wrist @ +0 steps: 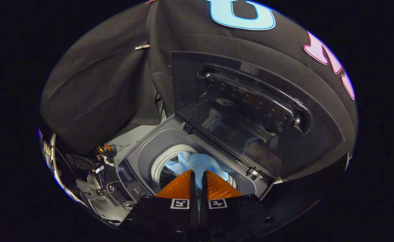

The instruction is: Put the clothes into the washing machine and then close the washing machine lid.

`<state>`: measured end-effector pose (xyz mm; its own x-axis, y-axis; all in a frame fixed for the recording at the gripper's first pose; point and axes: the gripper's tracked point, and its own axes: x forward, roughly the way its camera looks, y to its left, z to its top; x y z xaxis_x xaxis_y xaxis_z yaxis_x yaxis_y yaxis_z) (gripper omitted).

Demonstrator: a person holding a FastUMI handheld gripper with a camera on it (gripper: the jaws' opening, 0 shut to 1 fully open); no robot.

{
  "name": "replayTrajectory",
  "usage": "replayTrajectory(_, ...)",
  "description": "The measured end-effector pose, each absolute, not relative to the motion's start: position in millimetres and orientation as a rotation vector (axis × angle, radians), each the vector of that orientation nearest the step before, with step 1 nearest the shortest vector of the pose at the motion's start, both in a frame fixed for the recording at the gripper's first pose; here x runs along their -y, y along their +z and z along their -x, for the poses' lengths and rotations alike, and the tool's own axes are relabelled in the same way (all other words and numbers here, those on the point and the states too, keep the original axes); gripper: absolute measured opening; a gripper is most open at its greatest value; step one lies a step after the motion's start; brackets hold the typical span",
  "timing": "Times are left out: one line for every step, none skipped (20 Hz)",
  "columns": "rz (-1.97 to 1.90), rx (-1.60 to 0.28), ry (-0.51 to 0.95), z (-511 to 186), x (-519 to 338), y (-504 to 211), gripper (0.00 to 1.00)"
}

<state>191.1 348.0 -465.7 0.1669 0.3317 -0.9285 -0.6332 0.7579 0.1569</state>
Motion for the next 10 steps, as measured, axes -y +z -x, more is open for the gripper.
replayTrajectory(0.297,-1.224,0.699,-191.1,-347.6,-466.6,0.06)
replayTrajectory(0.295,-1.223,0.693,-192.8,-347.0,-467.4,0.06)
replayTrajectory(0.287,-1.22,0.688,-194.1,-347.3,-467.7,0.06)
replayTrajectory(0.276,-1.214,0.687,-195.9,-347.5,-464.3,0.06)
replayTrajectory(0.256,-1.202,0.697,-197.6,-352.4,-461.2,0.06)
replayTrajectory(0.244,-1.186,0.712,-197.8,-357.2,-455.1,0.25)
replayTrajectory(0.236,-1.159,0.726,-201.8,-359.2,-451.3,0.44)
replayTrajectory(0.229,-1.135,0.746,-203.5,-363.9,-447.8,0.62)
replayTrajectory(0.222,-1.115,0.76,-203.0,-366.8,-445.4,0.81)
replayTrajectory(0.208,-1.095,0.774,-203.6,-371.7,-438.3,1.0)
